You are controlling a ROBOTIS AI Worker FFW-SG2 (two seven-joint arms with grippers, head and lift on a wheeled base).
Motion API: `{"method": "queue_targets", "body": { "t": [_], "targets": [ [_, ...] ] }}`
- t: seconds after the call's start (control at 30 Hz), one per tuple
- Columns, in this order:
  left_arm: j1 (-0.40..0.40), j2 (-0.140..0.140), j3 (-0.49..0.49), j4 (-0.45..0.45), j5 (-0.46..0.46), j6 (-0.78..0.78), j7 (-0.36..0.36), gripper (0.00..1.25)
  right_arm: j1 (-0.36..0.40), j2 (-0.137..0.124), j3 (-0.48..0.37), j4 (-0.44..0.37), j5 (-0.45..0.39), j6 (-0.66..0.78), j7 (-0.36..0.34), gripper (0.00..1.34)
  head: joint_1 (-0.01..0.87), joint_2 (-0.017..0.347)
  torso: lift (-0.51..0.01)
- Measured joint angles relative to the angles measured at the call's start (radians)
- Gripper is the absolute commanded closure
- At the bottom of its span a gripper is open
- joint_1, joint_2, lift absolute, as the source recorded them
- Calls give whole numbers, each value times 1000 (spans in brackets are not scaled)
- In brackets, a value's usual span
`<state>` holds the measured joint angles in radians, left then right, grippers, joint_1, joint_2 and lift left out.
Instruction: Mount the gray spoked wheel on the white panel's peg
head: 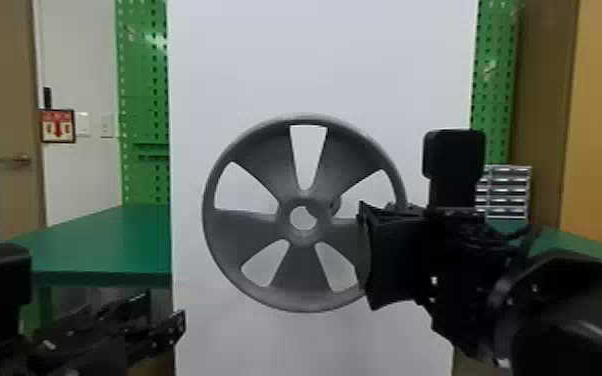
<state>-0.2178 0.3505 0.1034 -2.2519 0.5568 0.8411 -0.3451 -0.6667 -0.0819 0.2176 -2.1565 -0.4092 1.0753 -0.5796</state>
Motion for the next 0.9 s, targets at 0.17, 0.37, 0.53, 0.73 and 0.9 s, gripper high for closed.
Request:
{"method": "queue_targets", "body": {
  "t": [0.17,0.37,0.53,0.73,0.9],
  "targets": [
    [-2,1,-3,0,-1,1,0,495,-9,-4,-10,0,-15,3,-4,1170,114,-8,-463],
    [-4,1,-6,0,-3,4,1,495,-21,-9,-27,0,-44,8,-13,1170,114,-8,-463],
    [-8,3,-11,2,-5,7,2,495,-35,-13,-48,0,-78,15,-20,1170,114,-8,-463],
    [-13,6,-16,6,-5,9,2,495,-42,-17,-70,5,-109,21,-20,1170,115,-8,-463],
    [-14,6,-18,7,-5,9,2,495,-45,-24,-88,10,-142,29,-20,1170,114,-8,-463]
  ]
}}
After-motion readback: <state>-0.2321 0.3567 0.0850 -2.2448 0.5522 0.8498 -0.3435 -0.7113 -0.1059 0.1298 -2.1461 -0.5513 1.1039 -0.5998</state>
